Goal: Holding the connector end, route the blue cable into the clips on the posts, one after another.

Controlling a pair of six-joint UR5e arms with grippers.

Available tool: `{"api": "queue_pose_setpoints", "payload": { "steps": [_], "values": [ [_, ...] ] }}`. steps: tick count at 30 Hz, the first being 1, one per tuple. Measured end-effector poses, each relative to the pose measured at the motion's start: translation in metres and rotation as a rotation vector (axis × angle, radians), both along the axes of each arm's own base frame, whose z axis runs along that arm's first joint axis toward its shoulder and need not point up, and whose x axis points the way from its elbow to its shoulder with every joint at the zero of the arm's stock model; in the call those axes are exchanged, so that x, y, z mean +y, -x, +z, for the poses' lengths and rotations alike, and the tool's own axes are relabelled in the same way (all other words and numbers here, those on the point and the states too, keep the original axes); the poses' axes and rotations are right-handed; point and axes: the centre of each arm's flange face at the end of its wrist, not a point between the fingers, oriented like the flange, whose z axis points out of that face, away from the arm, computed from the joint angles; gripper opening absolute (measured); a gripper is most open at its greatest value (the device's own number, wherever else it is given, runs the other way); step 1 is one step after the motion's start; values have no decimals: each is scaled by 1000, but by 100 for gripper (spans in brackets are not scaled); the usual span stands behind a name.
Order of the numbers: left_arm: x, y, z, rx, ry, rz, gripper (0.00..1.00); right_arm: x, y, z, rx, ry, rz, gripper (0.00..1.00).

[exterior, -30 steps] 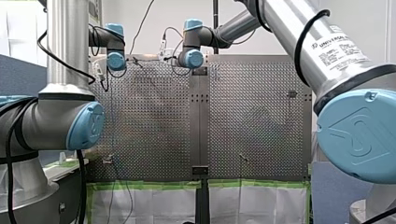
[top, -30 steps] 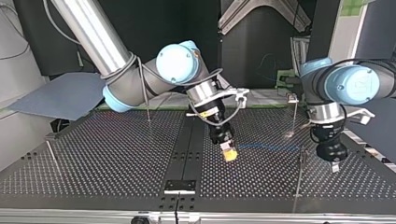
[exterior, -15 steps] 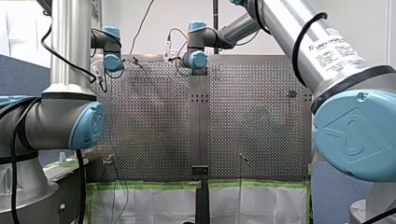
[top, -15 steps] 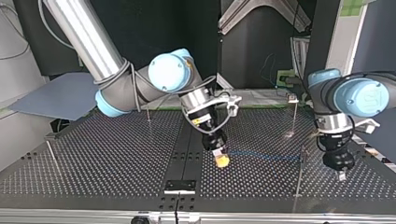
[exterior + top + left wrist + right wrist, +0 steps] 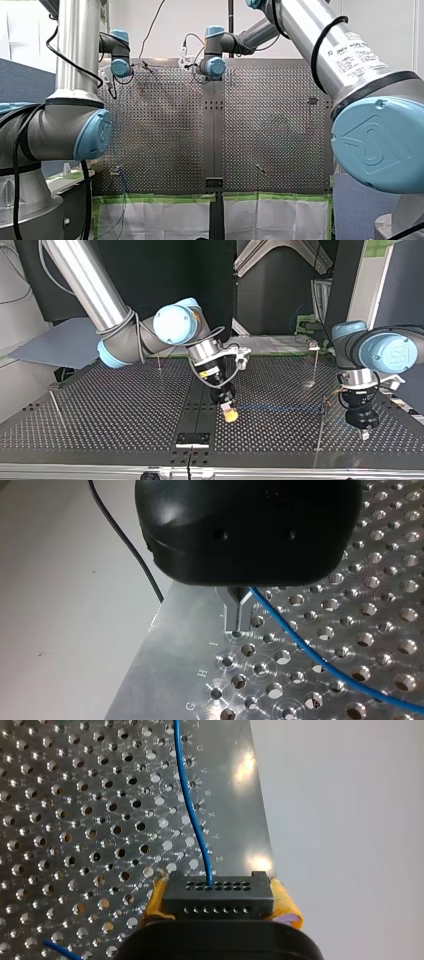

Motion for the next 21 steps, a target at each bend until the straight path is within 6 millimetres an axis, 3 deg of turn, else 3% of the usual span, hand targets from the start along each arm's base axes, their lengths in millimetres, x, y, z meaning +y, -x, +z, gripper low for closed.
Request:
{"api": "queue_pose_setpoints", "payload": {
  "steps": [3, 5, 9, 11, 12, 14, 15, 17, 18, 19, 21],
  "values": [
    [0, -1, 1, -10, 1, -3, 0, -3, 1, -2, 3, 0, -3, 0],
    [0, -1, 2, -16, 2, -10, 13, -4, 1, -3, 5, -1, -5, 0],
    [-2, -3, 3, -31, 15, -30, 19, -5, 1, -7, 10, -4, -5, 0],
    [-2, -2, 3, -31, 18, -31, 34, -6, 0, -8, 12, -5, -5, 0],
    [-1, -2, 3, -28, 19, -29, 34, -6, 0, -9, 12, -6, -5, 0],
    [-1, -1, 2, -18, 20, -22, 59, -6, 0, -9, 13, -6, -5, 0],
    [0, -1, 1, -9, 20, -14, 59, -7, 0, -10, 14, -7, -6, 0],
    [1, 1, -1, 7, 17, -2, 81, -9, 1, -12, 16, -8, -9, 0],
    [2, 2, -2, 17, 15, 7, 81, -10, 1, -13, 17, -8, -10, 0],
    [2, 2, -3, 26, 14, 15, 97, -10, 2, -13, 18, -8, -11, 0],
    [3, 5, -6, 49, 8, 35, 100, -11, 2, -14, 19, -8, -12, 0]
  ]
}}
